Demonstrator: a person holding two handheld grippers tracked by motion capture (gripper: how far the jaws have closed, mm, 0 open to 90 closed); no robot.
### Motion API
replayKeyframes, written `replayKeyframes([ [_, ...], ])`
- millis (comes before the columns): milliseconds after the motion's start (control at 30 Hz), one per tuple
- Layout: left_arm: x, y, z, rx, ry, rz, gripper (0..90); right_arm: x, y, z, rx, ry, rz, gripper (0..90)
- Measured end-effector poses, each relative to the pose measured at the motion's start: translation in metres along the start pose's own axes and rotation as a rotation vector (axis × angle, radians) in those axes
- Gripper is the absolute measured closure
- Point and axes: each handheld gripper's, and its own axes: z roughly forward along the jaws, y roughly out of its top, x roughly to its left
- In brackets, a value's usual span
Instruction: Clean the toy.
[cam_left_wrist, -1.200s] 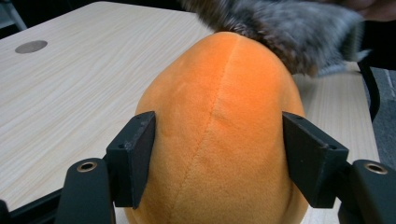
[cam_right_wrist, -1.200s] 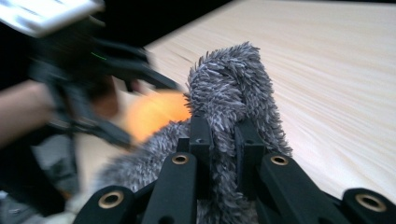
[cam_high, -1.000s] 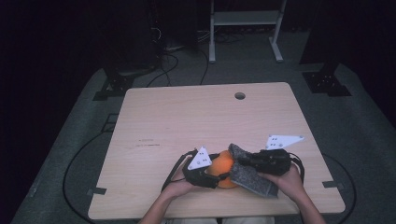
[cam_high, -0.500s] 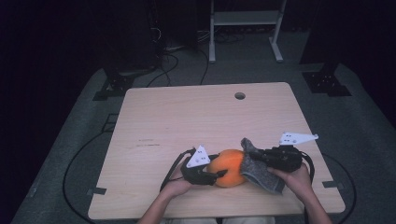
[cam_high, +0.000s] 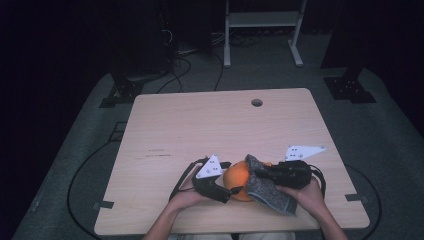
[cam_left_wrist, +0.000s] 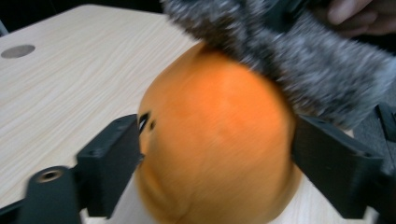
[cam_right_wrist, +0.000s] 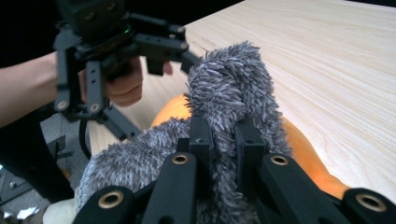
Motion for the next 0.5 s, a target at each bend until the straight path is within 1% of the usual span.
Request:
replayKeyframes([
  [33,0.001,-0.002,0.002,0.023,-0.005,-0.006,9.7,0.0,0.0,0.0,0.0,0.0,-0.005,80.0],
  [67,0.002,-0.006,0.005,0.035,-0.014,-0.017,9.7,0.0,0.0,0.0,0.002,0.0,-0.007,80.0],
  [100,0.002,-0.008,0.008,0.043,-0.021,-0.012,11.2,0.0,0.0,0.001,0.005,0.003,-0.008,80.0],
  [133,0.001,-0.009,0.009,0.029,-0.019,-0.015,13.9,-0.001,0.0,0.001,0.009,0.003,-0.011,80.1],
  [167,0.001,-0.008,0.008,0.016,-0.02,-0.02,18.4,-0.002,0.0,0.001,0.011,-0.006,-0.012,80.0],
  [200,0.001,-0.008,0.007,0.003,-0.014,-0.019,23.0,-0.004,-0.001,-0.001,0.009,-0.019,-0.013,80.0],
  [233,0.0,-0.008,0.007,0.001,-0.001,-0.018,26.2,-0.007,-0.002,-0.004,0.005,-0.026,-0.004,80.0],
  [267,-0.001,-0.007,0.007,0.0,0.002,-0.018,29.1,-0.011,-0.003,-0.008,0.003,-0.048,0.008,80.0],
  [300,-0.001,-0.008,0.007,-0.002,0.006,-0.019,30.3,-0.014,-0.005,-0.011,0.003,-0.072,0.011,80.0],
  [333,-0.002,-0.008,0.006,-0.01,0.009,-0.025,31.4,-0.019,-0.009,-0.016,0.003,-0.103,0.026,80.0],
  [367,-0.002,-0.008,0.006,-0.019,0.007,-0.031,32.5,-0.024,-0.012,-0.019,-0.002,-0.103,0.057,80.0],
  [433,-0.002,-0.006,0.006,-0.035,0.008,-0.034,34.6,-0.03,-0.016,-0.022,-0.012,-0.091,0.091,80.0],
  [500,-0.002,-0.002,0.004,-0.05,0.006,-0.051,36.1,-0.029,-0.014,-0.025,-0.026,-0.087,0.087,80.0],
])
